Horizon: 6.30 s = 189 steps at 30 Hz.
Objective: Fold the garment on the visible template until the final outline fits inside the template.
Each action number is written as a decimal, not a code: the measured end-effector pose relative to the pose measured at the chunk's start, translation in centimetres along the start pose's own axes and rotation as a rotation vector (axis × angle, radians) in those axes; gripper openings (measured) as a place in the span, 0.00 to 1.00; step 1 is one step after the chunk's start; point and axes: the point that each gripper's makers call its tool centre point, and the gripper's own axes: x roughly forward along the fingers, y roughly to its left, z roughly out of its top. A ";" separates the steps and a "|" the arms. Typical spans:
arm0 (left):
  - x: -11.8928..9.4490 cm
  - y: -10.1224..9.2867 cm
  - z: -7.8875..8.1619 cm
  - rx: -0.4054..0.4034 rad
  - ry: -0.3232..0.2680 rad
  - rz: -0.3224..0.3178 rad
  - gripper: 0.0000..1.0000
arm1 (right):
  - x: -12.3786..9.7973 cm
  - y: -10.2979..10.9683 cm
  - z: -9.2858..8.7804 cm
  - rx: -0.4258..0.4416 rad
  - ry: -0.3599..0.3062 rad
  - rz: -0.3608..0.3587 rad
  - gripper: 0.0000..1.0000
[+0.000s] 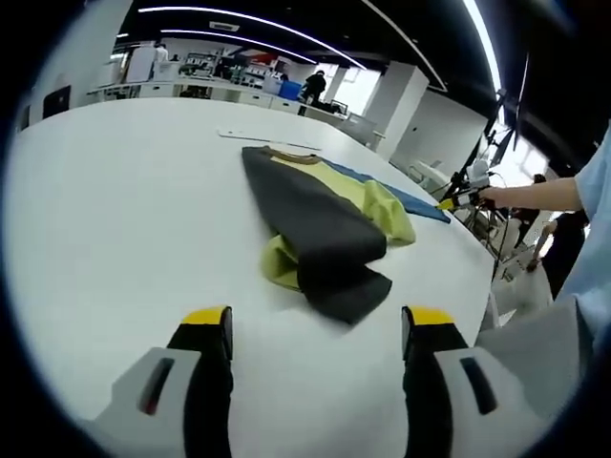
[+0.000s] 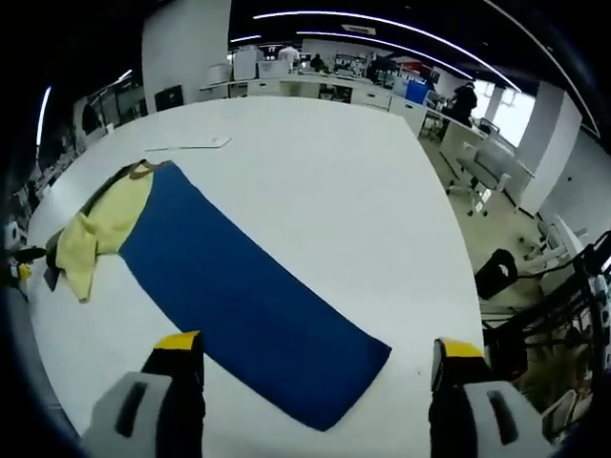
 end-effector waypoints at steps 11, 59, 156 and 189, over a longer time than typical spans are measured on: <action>1.7 -0.3 1.3 0.116 0.008 -0.008 0.51 | -1.1 2.7 0.5 -0.027 -0.042 0.046 0.97; 3.1 -2.1 -1.4 -0.135 0.020 -0.037 0.01 | -5.7 12.8 -2.6 -0.105 -0.124 0.206 0.91; -4.8 34.9 9.3 0.114 0.327 0.407 0.00 | -5.9 17.0 -2.2 -0.167 -0.071 0.205 0.90; -6.8 34.6 7.2 0.061 0.476 0.450 0.00 | -6.4 18.0 -2.6 -0.167 -0.077 0.212 0.90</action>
